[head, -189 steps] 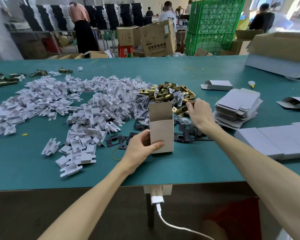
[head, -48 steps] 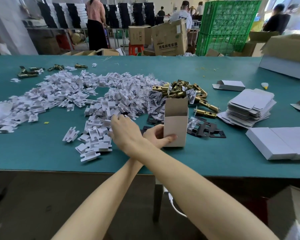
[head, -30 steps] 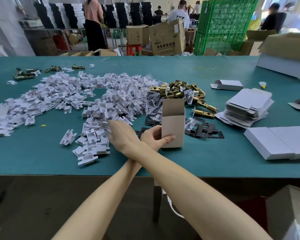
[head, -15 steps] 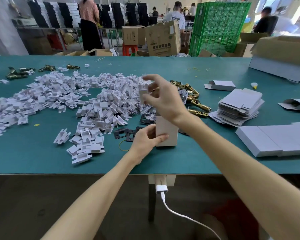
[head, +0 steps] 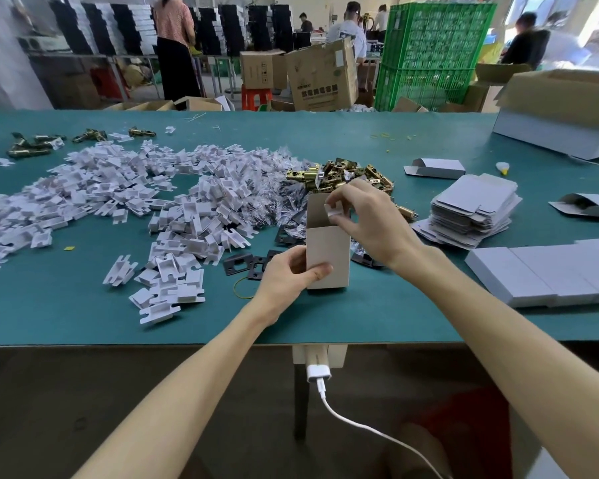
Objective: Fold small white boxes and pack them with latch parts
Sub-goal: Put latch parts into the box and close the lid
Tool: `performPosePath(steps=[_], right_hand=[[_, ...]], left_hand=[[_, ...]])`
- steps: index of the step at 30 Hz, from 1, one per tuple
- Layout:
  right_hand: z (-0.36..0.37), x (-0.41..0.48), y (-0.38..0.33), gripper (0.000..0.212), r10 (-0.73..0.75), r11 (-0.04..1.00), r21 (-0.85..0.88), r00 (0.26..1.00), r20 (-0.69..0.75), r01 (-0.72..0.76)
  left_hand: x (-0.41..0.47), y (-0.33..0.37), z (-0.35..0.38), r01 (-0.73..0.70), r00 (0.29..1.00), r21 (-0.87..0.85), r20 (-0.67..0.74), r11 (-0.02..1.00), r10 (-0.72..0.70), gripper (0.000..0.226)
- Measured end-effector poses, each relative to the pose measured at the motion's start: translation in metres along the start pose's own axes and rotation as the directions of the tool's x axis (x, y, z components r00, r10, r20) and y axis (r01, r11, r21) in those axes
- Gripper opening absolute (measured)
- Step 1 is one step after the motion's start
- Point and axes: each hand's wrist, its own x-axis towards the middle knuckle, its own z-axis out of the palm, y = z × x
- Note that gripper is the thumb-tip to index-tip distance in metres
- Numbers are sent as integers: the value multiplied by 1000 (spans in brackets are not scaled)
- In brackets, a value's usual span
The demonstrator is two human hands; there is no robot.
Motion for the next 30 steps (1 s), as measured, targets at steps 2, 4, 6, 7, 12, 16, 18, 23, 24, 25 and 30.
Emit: performPosePath(steps=[2, 4, 6, 7, 12, 16, 18, 23, 24, 25, 30], right_hand=[[3, 0, 3, 17, 5, 1000, -20, 1000, -6, -5], [2, 1, 6, 15, 16, 999, -34, 1000, -12, -16], [-1, 2, 9, 11, -9, 996, -86, 1000, -2, 9], [-3, 2, 11, 11, -38, 990, -138, 999, 16, 40], [-6, -5, 19, 12, -71, 990, -121, 997, -11, 69], [-3, -15, 35, 15, 226, 974, -3, 966, -125, -228], [2, -24, 49, 25, 376, 920, -134, 926, 43, -368], [18, -54, 70, 42, 562, 815, -360, 774, 293, -455], [20, -57, 72, 40, 570, 810, -350, 770, 286, -469], [21, -58, 74, 38, 570, 811, -335, 776, 269, -480], [20, -57, 76, 56, 537, 811, -361, 830, 148, -460]], left_hand=[[-1, 1, 0, 1, 1000, -3, 2, 1000, -1, 37], [-1, 1, 0, -7, 1000, -10, 2, 1000, 7, 34], [-3, 3, 0, -17, 1000, -16, -1, 1000, 17, 32], [-3, 3, 0, -17, 1000, -21, -2, 1000, 17, 31], [-3, 4, 0, -24, 1000, -33, 3, 999, 24, 32], [-3, 3, 0, -32, 999, -22, 3, 999, 32, 37], [-3, 2, 0, -32, 999, -25, 6, 999, 32, 37], [-3, 3, 0, -36, 999, -36, 9, 999, 36, 33], [-3, 3, 0, -37, 999, -34, 9, 999, 38, 33], [-3, 3, 0, -41, 999, -32, 9, 999, 41, 33], [-2, 2, 1, -42, 999, -30, 12, 999, 42, 33]])
